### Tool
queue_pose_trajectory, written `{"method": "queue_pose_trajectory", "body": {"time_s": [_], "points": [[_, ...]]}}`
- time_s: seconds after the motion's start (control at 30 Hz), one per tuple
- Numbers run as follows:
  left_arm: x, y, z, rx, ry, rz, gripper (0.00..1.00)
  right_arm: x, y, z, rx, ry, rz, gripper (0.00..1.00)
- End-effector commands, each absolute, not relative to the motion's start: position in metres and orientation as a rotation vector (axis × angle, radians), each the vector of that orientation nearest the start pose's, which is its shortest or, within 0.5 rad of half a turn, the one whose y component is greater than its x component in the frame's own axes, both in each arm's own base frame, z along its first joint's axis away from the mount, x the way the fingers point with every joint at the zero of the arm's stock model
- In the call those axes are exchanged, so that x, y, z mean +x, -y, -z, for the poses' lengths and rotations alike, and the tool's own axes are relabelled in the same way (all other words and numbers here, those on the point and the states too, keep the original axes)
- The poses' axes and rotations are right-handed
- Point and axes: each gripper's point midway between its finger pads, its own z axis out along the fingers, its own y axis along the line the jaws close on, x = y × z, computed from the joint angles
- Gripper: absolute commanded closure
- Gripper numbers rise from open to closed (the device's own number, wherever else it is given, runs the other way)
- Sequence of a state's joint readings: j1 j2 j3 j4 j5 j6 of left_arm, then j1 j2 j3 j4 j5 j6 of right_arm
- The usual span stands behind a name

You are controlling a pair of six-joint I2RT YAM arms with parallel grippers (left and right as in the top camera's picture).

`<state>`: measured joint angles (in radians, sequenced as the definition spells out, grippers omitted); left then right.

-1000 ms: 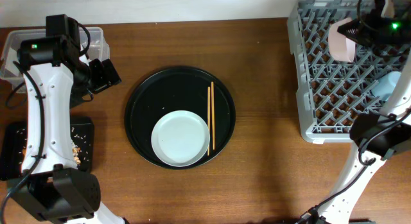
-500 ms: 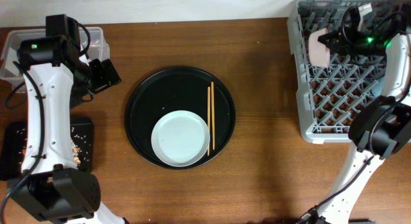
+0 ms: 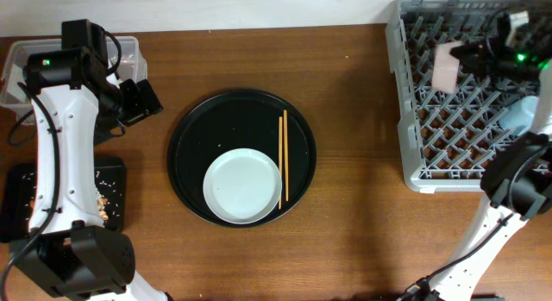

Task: Sort waste into correct bins and load items into the dishwasher rack
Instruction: 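Reach the right gripper down to the white plate rim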

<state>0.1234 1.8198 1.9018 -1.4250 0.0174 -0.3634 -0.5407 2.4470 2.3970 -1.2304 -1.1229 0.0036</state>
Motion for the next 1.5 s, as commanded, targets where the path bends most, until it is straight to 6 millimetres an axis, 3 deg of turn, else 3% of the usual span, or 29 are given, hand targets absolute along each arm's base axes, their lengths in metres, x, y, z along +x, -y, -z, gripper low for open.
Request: {"method": "queue_pose_trajectory", "body": {"time_s": [0.0,0.07,0.13,0.2,0.27,0.37,0.5,0.63,0.77,0.87,0.93,0.97,1.03,1.1,1.27,1.37,1.47], "points": [[0.377,-0.045,-0.21,-0.712,-2.828,0.052,0.01,0.511,0.157,-0.165,0.528,-2.344,-1.135,0.87],[0.377,-0.045,-0.21,-0.712,-2.828,0.052,0.01,0.504,0.168,-0.153,0.584,-2.403,-1.057,0.77],[0.377,-0.045,-0.21,-0.712,-2.828,0.052,0.01,0.499,0.174,-0.148,0.618,-2.433,-1.022,0.76],[0.377,-0.045,-0.21,-0.712,-2.828,0.052,0.01,0.496,0.179,-0.149,0.637,-2.43,-1.017,0.76],[0.377,-0.045,-0.21,-0.712,-2.828,0.052,0.01,0.494,0.187,-0.154,0.706,-2.412,-1.018,0.64],[0.377,-0.045,-0.21,-0.712,-2.828,0.052,0.01,0.491,0.198,-0.177,0.757,-2.376,-1.002,0.44],[0.377,-0.045,-0.21,-0.712,-2.828,0.052,0.01,0.476,0.216,-0.212,0.827,-2.384,-0.837,0.33],[0.377,-0.045,-0.21,-0.712,-2.828,0.052,0.01,0.458,0.229,-0.253,0.886,-2.376,-0.599,0.27],[0.377,-0.045,-0.21,-0.712,-2.828,0.052,0.01,0.449,0.212,-0.307,0.852,-2.281,-0.57,0.26],[0.377,-0.045,-0.21,-0.712,-2.828,0.052,0.01,0.45,0.163,-0.347,0.697,-2.241,-0.649,0.22],[0.377,-0.045,-0.21,-0.712,-2.828,0.052,0.01,0.457,0.1,-0.37,0.511,-2.231,-0.835,0.04],[0.377,-0.045,-0.21,-0.712,-2.828,0.052,0.01,0.458,0.071,-0.378,0.426,-2.231,-0.917,0.01],[0.377,-0.045,-0.21,-0.712,-2.828,0.052,0.01,0.459,0.01,-0.387,0.265,-2.247,-1.057,0.01],[0.377,-0.045,-0.21,-0.712,-2.828,0.052,0.01,0.459,-0.041,-0.383,0.128,-2.295,-1.075,0.02],[0.377,-0.045,-0.21,-0.712,-2.828,0.052,0.01,0.457,-0.144,-0.331,-0.067,-2.523,-0.615,0.02],[0.377,-0.045,-0.21,-0.712,-2.828,0.052,0.01,0.442,-0.193,-0.291,-0.122,-2.642,-0.307,0.02],[0.377,-0.045,-0.21,-0.712,-2.828,0.052,0.01,0.417,-0.228,-0.24,-0.163,-2.77,-0.055,0.02]]}}
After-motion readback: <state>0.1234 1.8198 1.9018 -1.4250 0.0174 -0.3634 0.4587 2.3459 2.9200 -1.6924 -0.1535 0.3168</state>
